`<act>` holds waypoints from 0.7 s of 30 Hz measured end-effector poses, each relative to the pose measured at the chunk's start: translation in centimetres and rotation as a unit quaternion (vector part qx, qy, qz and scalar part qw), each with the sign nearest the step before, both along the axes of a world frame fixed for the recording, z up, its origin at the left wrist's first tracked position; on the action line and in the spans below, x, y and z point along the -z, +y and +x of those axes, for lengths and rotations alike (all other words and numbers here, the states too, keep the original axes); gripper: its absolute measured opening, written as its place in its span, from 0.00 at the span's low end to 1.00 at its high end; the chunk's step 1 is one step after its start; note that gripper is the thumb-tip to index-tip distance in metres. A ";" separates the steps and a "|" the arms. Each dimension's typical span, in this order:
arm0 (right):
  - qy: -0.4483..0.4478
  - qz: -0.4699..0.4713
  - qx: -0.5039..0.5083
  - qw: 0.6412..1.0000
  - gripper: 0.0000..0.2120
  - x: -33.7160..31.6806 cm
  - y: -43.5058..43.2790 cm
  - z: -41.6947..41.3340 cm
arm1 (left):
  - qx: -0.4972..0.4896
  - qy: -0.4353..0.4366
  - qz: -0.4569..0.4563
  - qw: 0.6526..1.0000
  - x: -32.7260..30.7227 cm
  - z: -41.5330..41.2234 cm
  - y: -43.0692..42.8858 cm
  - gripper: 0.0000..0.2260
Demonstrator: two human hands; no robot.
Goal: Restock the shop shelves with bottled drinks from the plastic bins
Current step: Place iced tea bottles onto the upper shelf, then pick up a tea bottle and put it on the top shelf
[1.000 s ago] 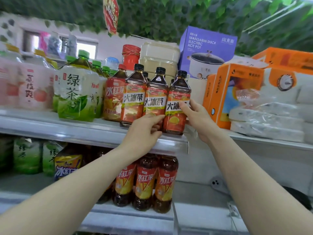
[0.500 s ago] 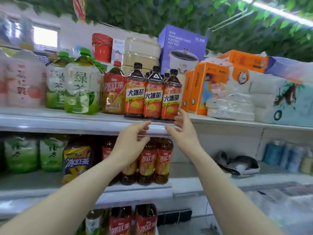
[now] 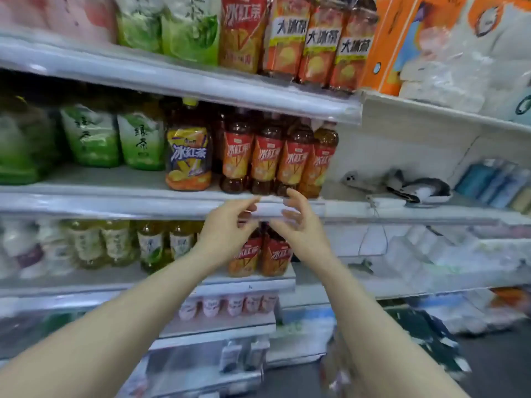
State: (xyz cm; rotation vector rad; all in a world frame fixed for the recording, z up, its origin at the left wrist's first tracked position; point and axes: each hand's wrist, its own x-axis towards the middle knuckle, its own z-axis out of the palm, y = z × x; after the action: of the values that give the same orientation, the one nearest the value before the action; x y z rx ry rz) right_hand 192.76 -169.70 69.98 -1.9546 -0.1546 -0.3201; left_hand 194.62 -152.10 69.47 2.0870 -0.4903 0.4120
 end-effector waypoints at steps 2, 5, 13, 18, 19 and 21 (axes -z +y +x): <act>0.024 0.016 -0.016 0.999 0.28 3.2 0.6 -0.6 | -0.005 0.032 0.012 0.999 3.0 -0.5 0.7 0.22; 0.059 0.037 -0.032 0.997 0.25 8.1 1.6 -1.7 | -0.004 0.072 0.020 0.997 7.8 -1.3 1.7 0.22; 0.201 0.094 -0.062 0.973 0.22 21.5 2.6 -3.3 | -0.030 0.214 -0.001 0.976 19.6 -4.0 2.6 0.23; 0.286 0.096 -0.073 0.950 0.23 30.1 3.3 -5.3 | -0.060 0.261 -0.011 0.963 27.1 -5.7 3.6 0.23; 0.296 0.093 -0.073 0.948 0.24 31.8 3.3 -5.8 | -0.068 0.276 -0.017 0.959 28.9 -6.1 3.8 0.23; 0.317 0.098 -0.072 0.940 0.24 35.0 3.4 -6.6 | -0.082 0.309 -0.028 0.947 32.4 -7.0 4.2 0.22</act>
State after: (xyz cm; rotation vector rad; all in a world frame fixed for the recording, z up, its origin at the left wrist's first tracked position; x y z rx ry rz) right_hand 186.16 -166.34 35.00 -1.7432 0.1510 0.3844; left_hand 187.62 -147.87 37.04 2.0683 0.0673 -0.1441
